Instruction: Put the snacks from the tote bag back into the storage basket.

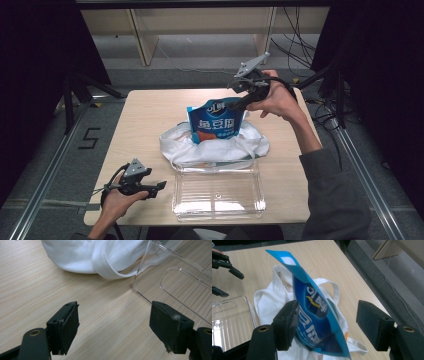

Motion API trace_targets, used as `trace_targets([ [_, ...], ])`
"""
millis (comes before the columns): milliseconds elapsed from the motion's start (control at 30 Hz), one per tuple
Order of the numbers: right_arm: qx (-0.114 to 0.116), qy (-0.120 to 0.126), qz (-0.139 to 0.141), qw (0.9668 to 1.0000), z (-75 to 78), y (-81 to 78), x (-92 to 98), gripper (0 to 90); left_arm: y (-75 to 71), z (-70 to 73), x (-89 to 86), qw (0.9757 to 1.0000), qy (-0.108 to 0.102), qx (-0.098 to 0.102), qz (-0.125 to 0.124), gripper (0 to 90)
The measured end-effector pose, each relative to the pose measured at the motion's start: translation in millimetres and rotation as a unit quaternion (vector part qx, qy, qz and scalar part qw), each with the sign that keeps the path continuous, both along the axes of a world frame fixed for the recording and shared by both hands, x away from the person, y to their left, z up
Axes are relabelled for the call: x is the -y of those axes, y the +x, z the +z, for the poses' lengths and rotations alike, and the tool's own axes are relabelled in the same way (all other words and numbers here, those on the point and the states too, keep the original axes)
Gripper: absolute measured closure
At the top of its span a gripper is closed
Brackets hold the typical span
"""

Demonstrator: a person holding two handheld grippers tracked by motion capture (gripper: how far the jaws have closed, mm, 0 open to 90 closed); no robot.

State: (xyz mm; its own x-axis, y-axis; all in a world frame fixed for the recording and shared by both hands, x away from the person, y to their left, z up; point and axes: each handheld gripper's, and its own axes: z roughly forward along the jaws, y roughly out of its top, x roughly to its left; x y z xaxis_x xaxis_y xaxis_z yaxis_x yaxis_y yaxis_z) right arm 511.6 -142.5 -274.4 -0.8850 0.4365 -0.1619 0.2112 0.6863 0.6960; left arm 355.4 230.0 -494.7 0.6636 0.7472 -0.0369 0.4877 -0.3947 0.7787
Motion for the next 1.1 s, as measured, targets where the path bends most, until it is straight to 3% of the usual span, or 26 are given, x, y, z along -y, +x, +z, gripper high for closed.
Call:
trace_targets([
  [67,-0.003,-0.010,0.010,0.9999,1.7,1.6,-8.6,39.0,-0.7,1.2,-1.3,1.0000,0.008,-0.003,-0.003,23.3],
  [167,-0.006,-0.023,0.015,0.9996,2.5,3.7,-21.3,42.5,-0.6,0.3,-0.7,0.9999,-0.008,0.005,0.005,23.3],
  [200,-0.011,-0.031,0.020,0.9993,0.7,6.8,-28.9,45.2,-0.7,-1.1,0.6,0.9997,-0.023,0.008,0.011,23.3],
  [233,-0.012,-0.037,0.020,0.9990,0.0,7.8,-31.3,45.9,-1.0,0.8,-2.1,1.0000,-0.004,0.001,0.007,23.3],
  [267,-0.012,-0.037,0.020,0.9990,0.0,7.8,-31.3,45.9,-1.0,0.8,-2.1,1.0000,-0.004,0.001,0.007,23.3],
  [300,-0.009,-0.050,0.039,0.9979,-3.5,12.0,-37.7,49.7,0.9,0.7,-3.7,0.9999,0.003,0.012,0.003,23.3],
  [367,-0.014,-0.052,0.038,0.9978,-4.9,12.0,-39.2,50.9,-0.7,0.6,-2.7,0.9999,-0.006,0.005,0.007,23.3],
  [433,-0.010,-0.070,0.042,0.9966,-8.5,16.2,-43.0,55.8,-1.2,0.1,-2.7,1.0000,-0.005,0.002,0.004,23.3],
  [467,-0.010,-0.070,0.042,0.9966,-8.5,16.2,-43.0,55.8,-1.2,0.1,-2.7,1.0000,-0.005,0.002,0.004,23.3],
  [500,-0.012,-0.069,0.040,0.9968,-9.5,16.2,-43.7,57.4,-0.5,1.4,-3.8,0.9999,0.008,-0.003,-0.005,23.3],
  [633,-0.011,-0.081,0.049,0.9954,-11.3,20.8,-44.1,64.6,-1.4,-1.4,-1.7,1.0000,-0.004,0.002,0.006,23.3],
  [800,-0.016,-0.088,0.054,0.9945,-13.2,22.8,-46.3,72.4,-0.8,-0.1,-3.4,1.0000,0.006,-0.001,-0.004,23.3],
  [833,-0.015,-0.096,0.054,0.9938,-14.0,23.9,-47.5,77.2,-1.0,-1.8,-1.0,0.9999,-0.007,0.005,0.007,23.3],
  [900,-0.008,-0.099,0.062,0.9931,-14.0,25.6,-47.6,79.4,-0.9,-1.5,-2.2,1.0000,0.000,0.005,0.001,23.3],
  [933,-0.009,-0.102,0.061,0.9929,-13.9,25.5,-47.4,82.1,-1.9,-1.6,-0.8,0.9999,-0.008,-0.004,0.009,23.3],
  [967,-0.005,-0.101,0.075,0.9920,-13.8,26.5,-45.6,89.7,-2.1,-1.0,-2.0,0.9999,-0.001,-0.009,0.005,23.3],
  [1100,-0.003,-0.099,0.085,0.9914,-14.0,28.7,-43.7,90.0,-0.4,-1.7,-3.1,1.0000,0.006,-0.003,-0.003,23.3],
])
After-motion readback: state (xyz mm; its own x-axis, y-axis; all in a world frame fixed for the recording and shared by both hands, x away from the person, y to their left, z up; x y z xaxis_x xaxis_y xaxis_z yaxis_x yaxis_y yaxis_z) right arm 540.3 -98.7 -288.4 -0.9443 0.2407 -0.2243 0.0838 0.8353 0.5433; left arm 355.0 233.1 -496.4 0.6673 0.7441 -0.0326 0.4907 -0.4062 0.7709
